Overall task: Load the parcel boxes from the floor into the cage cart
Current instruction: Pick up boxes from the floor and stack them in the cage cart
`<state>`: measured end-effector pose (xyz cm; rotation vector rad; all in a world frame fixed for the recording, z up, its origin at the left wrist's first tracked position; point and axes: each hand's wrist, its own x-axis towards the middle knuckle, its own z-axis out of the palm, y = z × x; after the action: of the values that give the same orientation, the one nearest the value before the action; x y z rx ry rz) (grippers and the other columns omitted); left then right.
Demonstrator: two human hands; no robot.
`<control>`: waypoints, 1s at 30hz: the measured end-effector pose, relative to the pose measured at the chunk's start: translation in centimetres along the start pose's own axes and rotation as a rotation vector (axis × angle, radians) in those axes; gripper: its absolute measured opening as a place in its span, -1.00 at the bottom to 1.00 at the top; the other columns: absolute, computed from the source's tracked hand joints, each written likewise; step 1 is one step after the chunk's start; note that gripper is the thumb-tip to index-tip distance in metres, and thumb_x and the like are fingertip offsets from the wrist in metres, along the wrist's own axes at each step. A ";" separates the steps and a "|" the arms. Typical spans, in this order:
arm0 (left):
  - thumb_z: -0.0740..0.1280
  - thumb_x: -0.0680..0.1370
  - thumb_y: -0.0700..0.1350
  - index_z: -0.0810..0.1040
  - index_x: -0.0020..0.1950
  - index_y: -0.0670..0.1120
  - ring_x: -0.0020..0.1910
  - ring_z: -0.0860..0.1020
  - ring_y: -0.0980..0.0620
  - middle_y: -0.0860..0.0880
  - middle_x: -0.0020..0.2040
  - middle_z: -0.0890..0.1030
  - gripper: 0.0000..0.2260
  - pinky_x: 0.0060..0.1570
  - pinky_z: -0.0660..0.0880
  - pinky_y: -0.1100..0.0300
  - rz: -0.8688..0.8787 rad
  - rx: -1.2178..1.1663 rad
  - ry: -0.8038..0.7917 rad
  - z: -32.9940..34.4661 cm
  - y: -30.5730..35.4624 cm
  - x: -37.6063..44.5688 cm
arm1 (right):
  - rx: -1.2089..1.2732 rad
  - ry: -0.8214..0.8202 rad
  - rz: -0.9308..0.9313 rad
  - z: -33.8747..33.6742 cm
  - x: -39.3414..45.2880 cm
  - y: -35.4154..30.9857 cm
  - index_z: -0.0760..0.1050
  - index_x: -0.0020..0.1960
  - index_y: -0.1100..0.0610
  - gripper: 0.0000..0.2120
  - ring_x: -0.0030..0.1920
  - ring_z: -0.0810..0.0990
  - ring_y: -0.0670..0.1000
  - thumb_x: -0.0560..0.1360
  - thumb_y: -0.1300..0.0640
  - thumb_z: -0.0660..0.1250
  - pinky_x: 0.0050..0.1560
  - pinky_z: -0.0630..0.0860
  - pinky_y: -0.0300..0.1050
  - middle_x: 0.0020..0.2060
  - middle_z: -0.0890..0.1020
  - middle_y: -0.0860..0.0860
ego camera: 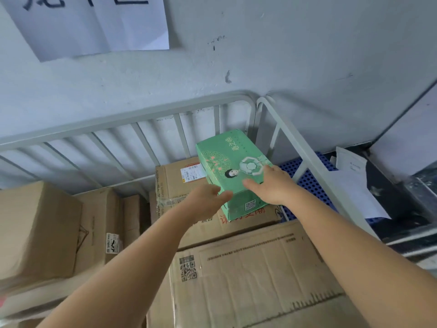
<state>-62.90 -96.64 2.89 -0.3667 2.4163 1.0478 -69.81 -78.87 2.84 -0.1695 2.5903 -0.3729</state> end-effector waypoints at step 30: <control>0.37 0.17 0.29 0.30 0.48 0.13 0.19 0.50 -0.12 -0.09 0.32 0.46 -0.12 0.23 0.48 -0.05 -0.109 0.155 0.106 1.3 -12.1 -18.8 | 0.554 0.416 0.470 12.0 -27.6 3.1 -0.31 0.58 0.15 0.13 0.53 -0.28 0.29 0.42 -0.08 0.49 0.50 0.07 0.23 0.55 -0.29 0.20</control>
<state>-41.47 -102.75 4.55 -0.5057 2.5202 0.8066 -40.16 -73.48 5.01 0.7654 2.6805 -1.0006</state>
